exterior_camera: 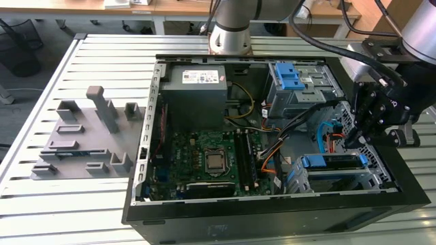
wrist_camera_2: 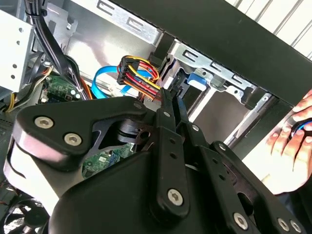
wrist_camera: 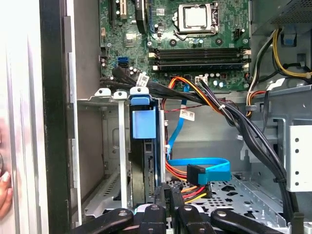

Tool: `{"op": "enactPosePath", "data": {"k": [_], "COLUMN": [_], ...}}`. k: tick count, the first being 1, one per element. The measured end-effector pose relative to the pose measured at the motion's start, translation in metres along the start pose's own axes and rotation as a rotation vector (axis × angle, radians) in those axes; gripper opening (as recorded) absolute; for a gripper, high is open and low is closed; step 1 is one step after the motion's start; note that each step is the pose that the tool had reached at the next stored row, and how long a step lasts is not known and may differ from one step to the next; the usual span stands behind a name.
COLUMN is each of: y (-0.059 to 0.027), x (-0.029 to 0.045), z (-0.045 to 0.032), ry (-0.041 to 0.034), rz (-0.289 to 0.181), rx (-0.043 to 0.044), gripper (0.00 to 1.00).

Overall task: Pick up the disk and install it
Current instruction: 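Insert the first disk wire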

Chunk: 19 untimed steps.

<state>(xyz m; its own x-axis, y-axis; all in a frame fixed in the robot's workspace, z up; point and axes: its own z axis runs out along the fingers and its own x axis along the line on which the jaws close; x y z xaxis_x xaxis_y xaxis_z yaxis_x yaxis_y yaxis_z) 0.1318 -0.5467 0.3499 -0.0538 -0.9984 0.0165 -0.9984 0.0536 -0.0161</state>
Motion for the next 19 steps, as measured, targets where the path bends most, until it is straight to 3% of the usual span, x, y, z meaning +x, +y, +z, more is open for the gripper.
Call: {"op": "enactPosePath", "data": {"k": [6, 13, 19], "y": [0.0009, 0.0022, 0.0024], "x": [0.0044, 0.0101, 0.0106], "z": [0.0008, 0.003, 0.0041], "ry": [-0.019, -0.0206, -0.0206], "rz": [0.0, -0.034, -0.035], "rx": [0.0001, 0.0004, 0.0004], "gripper": [0.16, 0.16, 0.16]}}
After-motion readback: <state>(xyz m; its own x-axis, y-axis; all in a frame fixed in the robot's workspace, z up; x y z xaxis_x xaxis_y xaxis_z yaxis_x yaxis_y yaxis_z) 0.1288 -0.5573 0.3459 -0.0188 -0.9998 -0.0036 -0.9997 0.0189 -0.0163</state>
